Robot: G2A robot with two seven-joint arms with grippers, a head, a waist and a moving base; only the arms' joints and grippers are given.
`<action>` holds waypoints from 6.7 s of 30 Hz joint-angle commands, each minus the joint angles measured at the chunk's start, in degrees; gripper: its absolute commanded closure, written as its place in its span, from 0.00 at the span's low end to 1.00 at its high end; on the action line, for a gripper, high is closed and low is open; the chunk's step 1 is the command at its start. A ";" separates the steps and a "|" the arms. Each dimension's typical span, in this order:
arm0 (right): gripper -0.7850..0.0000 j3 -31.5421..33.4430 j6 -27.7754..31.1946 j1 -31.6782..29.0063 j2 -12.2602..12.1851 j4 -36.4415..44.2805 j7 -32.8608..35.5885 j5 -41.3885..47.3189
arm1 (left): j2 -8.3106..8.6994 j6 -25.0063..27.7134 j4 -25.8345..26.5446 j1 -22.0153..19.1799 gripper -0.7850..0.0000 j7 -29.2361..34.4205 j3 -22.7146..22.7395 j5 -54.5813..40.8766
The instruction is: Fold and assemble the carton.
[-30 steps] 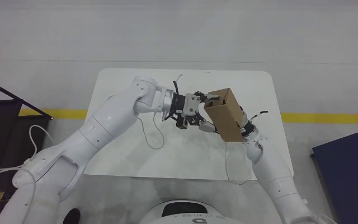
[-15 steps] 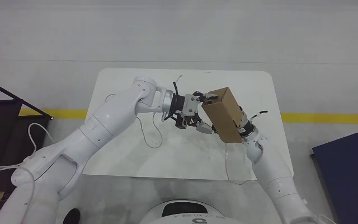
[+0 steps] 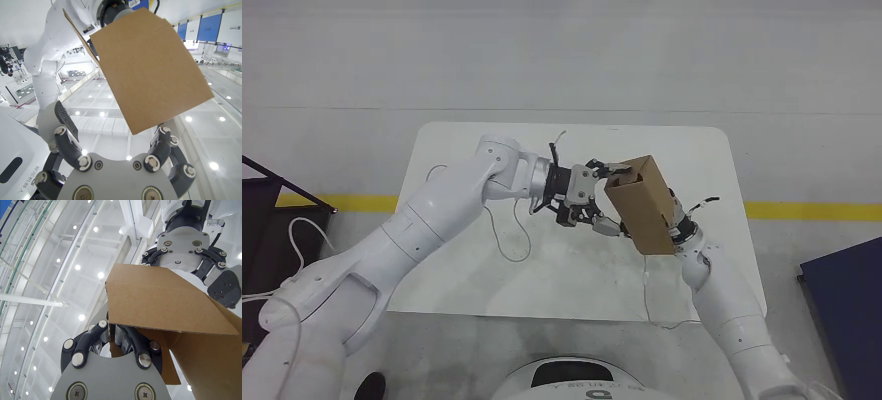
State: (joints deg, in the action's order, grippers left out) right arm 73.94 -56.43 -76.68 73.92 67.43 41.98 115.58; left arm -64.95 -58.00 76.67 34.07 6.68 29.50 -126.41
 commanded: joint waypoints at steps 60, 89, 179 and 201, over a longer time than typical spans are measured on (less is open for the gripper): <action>1.00 1.52 -1.57 -0.58 0.24 1.68 -2.21 -0.16 | 8.08 0.01 -5.72 4.76 0.00 14.73 14.92 1.33; 1.00 -2.61 20.38 0.05 -4.18 25.90 -21.98 -65.80 | 10.69 7.33 -3.10 11.54 0.00 12.62 24.73 6.52; 0.22 -0.40 47.75 -21.74 -10.56 37.94 -12.95 -106.09 | -8.15 19.69 -27.61 -6.28 0.00 42.15 -10.70 95.26; 0.02 -6.47 50.92 -10.41 -7.50 23.15 -23.58 -97.67 | -10.61 24.15 -31.49 -4.10 0.00 53.38 -10.95 98.27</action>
State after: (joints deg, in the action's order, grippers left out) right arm 67.39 -5.65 -87.19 66.39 90.80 18.52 17.80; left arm -75.76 -34.10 44.77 29.82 59.26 18.54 -28.62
